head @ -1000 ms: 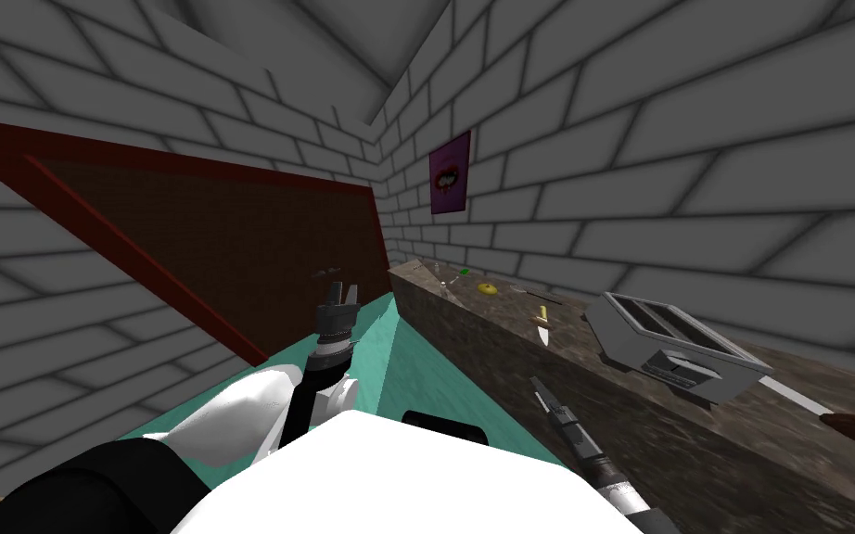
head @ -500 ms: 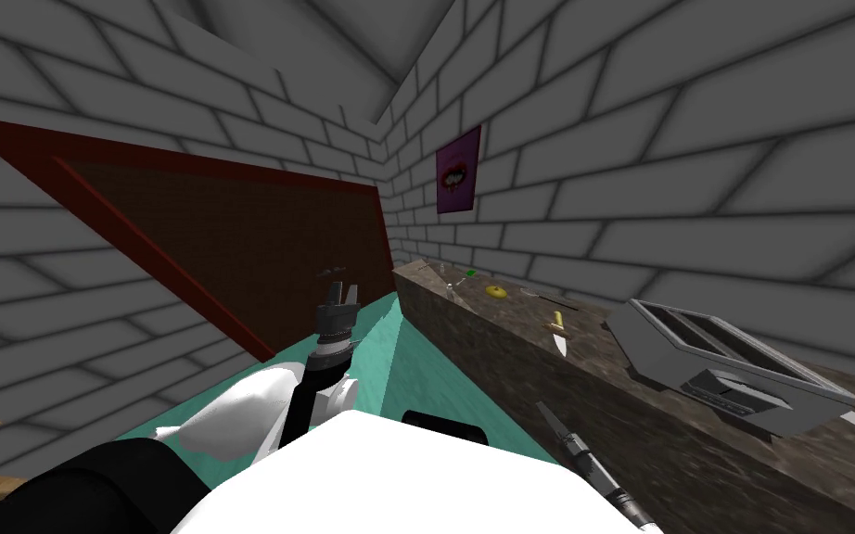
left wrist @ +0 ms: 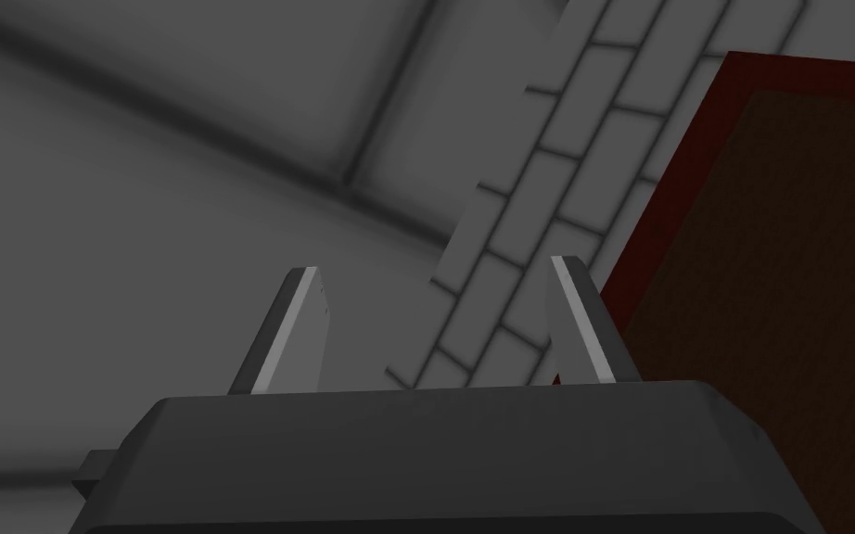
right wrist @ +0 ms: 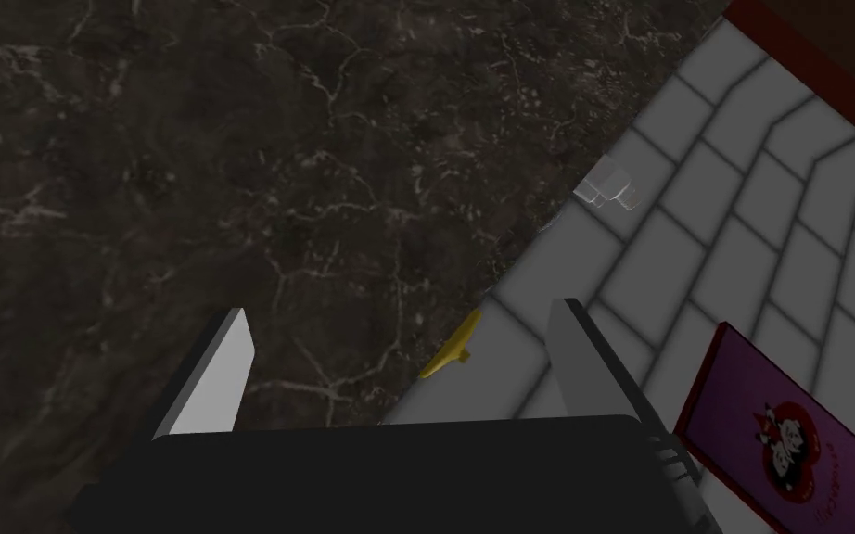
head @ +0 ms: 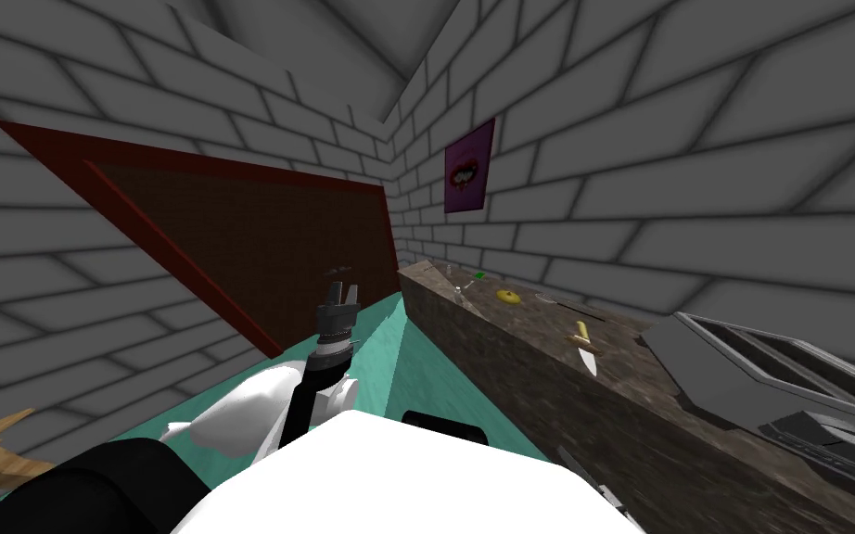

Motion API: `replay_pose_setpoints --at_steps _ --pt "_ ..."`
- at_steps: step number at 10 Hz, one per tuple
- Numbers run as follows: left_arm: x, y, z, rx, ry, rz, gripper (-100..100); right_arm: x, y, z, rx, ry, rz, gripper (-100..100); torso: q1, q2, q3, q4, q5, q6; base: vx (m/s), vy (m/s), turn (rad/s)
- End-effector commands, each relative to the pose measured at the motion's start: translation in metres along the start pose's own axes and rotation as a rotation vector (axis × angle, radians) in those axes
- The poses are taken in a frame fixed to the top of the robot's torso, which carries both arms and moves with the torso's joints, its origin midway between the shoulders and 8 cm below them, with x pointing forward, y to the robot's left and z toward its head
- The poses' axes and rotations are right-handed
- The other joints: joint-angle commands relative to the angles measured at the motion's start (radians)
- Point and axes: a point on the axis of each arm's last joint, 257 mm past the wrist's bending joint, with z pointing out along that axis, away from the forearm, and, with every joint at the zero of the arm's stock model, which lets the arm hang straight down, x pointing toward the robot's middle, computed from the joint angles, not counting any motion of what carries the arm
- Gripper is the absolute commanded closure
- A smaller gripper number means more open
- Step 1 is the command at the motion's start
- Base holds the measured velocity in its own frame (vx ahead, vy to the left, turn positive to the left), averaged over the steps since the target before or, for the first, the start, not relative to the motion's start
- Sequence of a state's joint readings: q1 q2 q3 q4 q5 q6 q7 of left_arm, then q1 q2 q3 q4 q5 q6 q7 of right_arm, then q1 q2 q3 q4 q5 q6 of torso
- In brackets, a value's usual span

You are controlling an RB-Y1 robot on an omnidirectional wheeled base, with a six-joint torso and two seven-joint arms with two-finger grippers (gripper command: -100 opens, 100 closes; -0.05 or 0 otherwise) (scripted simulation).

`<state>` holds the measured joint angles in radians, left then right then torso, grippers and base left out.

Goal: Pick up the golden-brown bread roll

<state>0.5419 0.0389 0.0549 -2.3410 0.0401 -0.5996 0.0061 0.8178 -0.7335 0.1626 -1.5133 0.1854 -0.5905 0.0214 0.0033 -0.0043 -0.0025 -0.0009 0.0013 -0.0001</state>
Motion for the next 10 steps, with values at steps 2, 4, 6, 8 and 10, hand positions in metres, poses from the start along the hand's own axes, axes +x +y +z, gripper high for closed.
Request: replay_pose_setpoints --at_steps 2,4,6,8,10 --pt "0.0 0.0 0.0 0.0 0.0 0.0 0 0.01 -0.037 -0.027 0.086 0.08 -0.059 -100 0.0 0.0 0.0 0.0 0.0 0.0 0.083 0.052 0.082" --pt "0.0 0.0 0.0 0.0 0.0 0.0 0 0.018 -0.069 -0.053 0.158 0.149 -0.111 -100 -0.001 -0.001 0.0 0.0 0.0 0.0 0.089 0.046 0.097" --pt "0.0 0.0 0.0 0.0 0.0 0.0 0 0.022 -0.098 -0.081 0.226 0.218 -0.165 -100 0.0 -0.001 -0.001 0.0 0.0 0.0 0.086 0.051 0.066" --pt "0.0 0.0 0.0 0.0 0.0 0.0 0 0.022 -0.125 -0.11 0.291 0.288 -0.222 -100 0.0 -0.001 0.0 0.0 0.0 0.0 0.078 0.041 0.095" --pt "0.0 0.0 0.0 0.0 0.0 0.0 0 0.018 -0.15 -0.141 0.353 0.358 -0.282 -100 -0.001 -0.001 0.0 0.0 0.0 0.0 0.09 0.045 0.072"
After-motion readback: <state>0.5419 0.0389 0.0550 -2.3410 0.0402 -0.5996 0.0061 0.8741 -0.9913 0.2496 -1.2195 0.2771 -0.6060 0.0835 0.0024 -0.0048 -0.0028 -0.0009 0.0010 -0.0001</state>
